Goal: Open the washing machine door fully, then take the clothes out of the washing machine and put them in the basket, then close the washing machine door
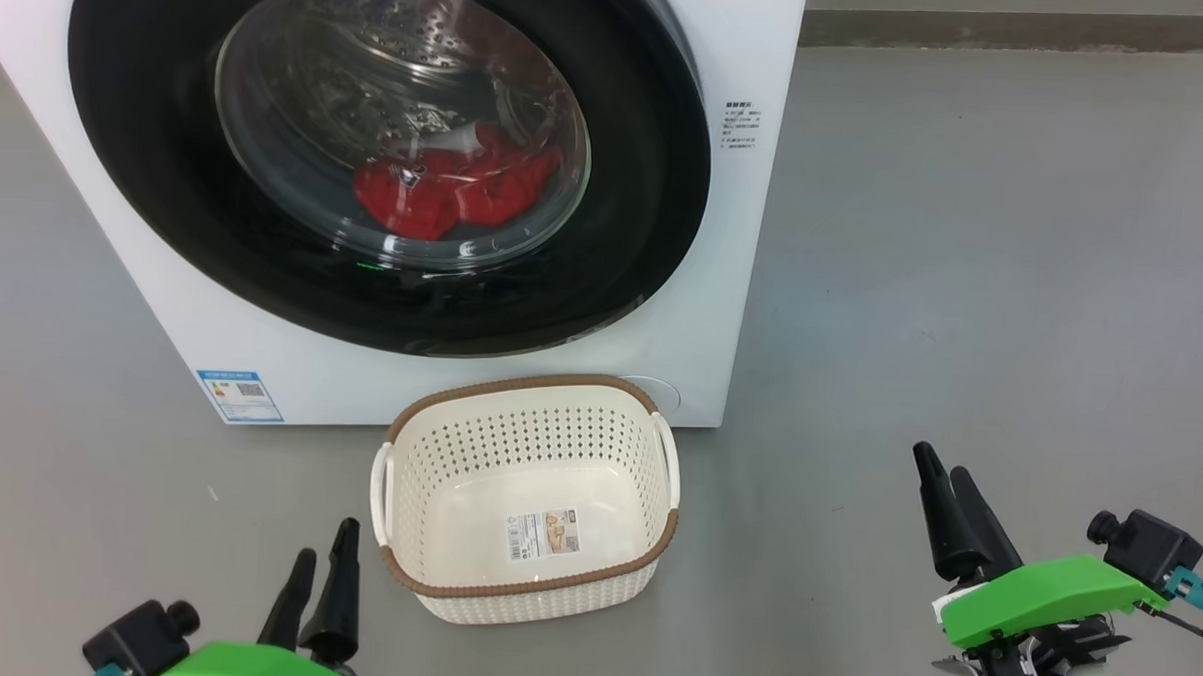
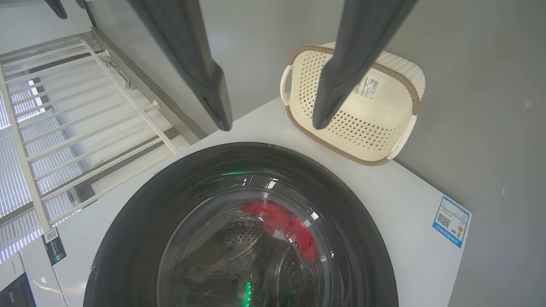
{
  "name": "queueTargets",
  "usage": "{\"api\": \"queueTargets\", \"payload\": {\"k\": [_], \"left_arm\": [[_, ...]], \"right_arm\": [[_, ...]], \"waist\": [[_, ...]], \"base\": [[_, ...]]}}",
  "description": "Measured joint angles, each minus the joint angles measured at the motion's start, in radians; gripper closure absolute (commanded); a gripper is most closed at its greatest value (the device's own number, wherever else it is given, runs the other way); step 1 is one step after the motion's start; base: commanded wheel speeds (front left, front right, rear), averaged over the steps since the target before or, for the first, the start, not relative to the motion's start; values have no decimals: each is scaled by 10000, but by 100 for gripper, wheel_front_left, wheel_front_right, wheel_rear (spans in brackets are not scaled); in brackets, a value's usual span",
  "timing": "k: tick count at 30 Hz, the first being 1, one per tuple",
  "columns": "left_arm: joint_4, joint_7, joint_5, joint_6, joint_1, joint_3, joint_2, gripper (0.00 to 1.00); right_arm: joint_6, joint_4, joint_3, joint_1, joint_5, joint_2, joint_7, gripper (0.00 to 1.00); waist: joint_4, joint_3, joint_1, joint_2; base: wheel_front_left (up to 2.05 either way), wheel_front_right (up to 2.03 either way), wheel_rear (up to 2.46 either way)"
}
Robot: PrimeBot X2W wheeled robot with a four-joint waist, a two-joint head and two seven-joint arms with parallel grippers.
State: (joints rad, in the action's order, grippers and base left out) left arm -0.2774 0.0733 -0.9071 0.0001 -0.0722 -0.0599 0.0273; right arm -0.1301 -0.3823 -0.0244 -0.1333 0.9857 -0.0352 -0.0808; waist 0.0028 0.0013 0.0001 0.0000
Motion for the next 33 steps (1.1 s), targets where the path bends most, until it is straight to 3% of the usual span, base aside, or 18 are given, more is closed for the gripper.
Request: {"api": "queueTargets", "payload": {"k": [33], "left_arm": [[-90, 884, 3881, 800, -565, -435, 56, 0]], "right_arm": [[-2, -109, -247, -821, -4027, -31, -867, 0]], "waist": [[-29, -70, 0, 0]], "base": [[0, 0, 0]]}}
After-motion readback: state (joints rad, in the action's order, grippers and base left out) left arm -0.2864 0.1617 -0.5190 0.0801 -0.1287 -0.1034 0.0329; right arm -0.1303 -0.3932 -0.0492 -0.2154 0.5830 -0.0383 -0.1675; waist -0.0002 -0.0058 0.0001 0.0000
